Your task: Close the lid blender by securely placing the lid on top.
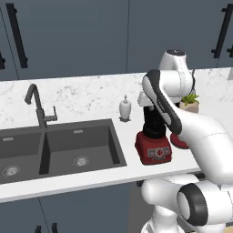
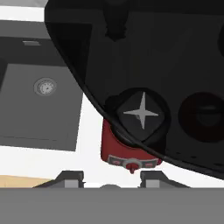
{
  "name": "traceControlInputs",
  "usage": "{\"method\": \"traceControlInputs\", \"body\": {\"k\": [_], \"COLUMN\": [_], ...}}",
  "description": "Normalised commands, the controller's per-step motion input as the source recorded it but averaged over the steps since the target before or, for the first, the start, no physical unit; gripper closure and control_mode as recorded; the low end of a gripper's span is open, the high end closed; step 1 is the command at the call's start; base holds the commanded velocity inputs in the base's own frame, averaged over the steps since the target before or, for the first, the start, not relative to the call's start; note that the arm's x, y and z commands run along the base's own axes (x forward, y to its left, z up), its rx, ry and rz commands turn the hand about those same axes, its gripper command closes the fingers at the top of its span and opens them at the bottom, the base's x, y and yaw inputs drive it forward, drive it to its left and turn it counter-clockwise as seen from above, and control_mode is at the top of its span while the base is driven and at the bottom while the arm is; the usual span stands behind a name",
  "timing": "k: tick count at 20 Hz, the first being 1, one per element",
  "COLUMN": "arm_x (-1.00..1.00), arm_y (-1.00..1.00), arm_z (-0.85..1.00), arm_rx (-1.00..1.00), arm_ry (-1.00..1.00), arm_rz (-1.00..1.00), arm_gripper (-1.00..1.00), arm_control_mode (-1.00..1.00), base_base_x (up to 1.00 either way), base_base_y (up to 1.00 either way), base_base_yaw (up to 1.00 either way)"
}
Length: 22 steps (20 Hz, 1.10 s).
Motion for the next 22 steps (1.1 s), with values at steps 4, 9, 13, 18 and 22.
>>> {"method": "traceControlInputs", "body": {"k": [4,9,13,18,22], "arm_x": [-0.16,-0.79,-0.76,-0.29,0.00], "arm_y": [0.00,-0.39,-0.92,-1.00,-1.00], "arm_z": [0.00,-0.11,-0.09,-0.07,-0.31], "arm_rx": [0.00,0.13,0.35,0.35,0.35], "arm_ry": [-0.04,-0.10,0.00,0.14,0.22], "arm_rz": [0.00,-0.13,-0.42,-0.55,-0.64], "arm_gripper": [-1.00,-1.00,-1.00,-1.00,-1.00], "arm_control_mode": [-1.00,-1.00,-1.00,-1.00,-1.00], "base_base_x": [0.00,0.00,0.00,0.00,0.00], "base_base_y": [0.00,0.00,0.00,0.00,0.00], "base_base_yaw": [0.00,0.00,0.00,0.00,0.00]}}
